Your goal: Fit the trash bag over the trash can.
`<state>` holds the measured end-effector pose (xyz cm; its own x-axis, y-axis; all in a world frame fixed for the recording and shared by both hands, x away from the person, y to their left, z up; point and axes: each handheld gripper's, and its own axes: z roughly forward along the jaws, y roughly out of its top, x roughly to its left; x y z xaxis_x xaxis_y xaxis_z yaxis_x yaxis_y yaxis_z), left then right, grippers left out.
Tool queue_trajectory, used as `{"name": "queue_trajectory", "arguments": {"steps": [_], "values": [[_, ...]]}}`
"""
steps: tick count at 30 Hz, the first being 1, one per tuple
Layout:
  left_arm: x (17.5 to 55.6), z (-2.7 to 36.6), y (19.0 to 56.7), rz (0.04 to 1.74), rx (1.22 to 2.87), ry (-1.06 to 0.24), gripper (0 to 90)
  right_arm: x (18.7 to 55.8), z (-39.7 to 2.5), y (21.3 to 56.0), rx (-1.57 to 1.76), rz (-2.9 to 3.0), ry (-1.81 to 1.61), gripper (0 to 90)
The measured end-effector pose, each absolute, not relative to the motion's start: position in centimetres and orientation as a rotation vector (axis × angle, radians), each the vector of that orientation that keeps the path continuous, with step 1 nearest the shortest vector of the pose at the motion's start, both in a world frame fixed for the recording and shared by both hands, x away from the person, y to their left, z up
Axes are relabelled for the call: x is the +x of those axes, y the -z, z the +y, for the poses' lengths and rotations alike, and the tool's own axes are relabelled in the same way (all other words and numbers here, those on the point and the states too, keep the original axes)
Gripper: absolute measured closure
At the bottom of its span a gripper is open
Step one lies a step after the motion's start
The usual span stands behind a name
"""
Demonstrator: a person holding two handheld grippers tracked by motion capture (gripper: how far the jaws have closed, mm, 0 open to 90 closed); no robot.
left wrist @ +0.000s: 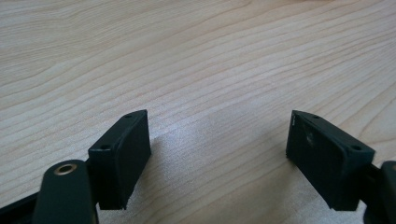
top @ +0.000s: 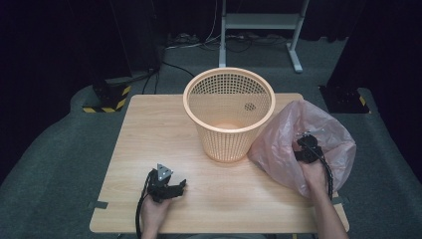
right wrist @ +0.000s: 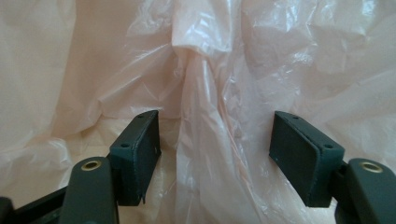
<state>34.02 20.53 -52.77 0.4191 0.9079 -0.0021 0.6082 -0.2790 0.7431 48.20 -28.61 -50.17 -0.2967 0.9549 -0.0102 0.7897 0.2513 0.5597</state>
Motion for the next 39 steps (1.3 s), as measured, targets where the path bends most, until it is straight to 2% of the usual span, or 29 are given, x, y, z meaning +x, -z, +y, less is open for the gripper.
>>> {"name": "queue_trajectory", "arguments": {"steps": [2, 5, 12, 16, 22, 39], "values": [[34.0, 20.5, 52.8, 1.28, 2.0, -0.567, 21.9, 48.1, -28.7, 50.2, 1.593, 2.179, -0.666, 34.8], [34.0, 20.5, 52.8, 1.279, 2.0, -0.567, 22.0, 47.9, -28.6, 50.1, 1.571, 2.197, -0.673, 42.9], [34.0, 20.5, 52.8, 1.278, 2.001, -0.568, 22.1, 48.0, -28.1, 49.7, 1.507, 2.259, -0.652, 73.8], [34.0, 20.5, 52.8, 1.277, 2.001, -0.567, 22.1, 48.0, -28.0, 49.7, 1.481, 2.272, -0.638, 83.0], [34.0, 20.5, 52.8, 1.277, 2.002, -0.566, 22.1, 48.2, -28.3, 49.7, 1.498, 2.292, -0.673, 88.0], [34.0, 20.5, 52.8, 1.277, 2.002, -0.567, 22.1, 46.7, -30.5, 46.6, 1.461, 2.283, -0.827, 88.2]]}}
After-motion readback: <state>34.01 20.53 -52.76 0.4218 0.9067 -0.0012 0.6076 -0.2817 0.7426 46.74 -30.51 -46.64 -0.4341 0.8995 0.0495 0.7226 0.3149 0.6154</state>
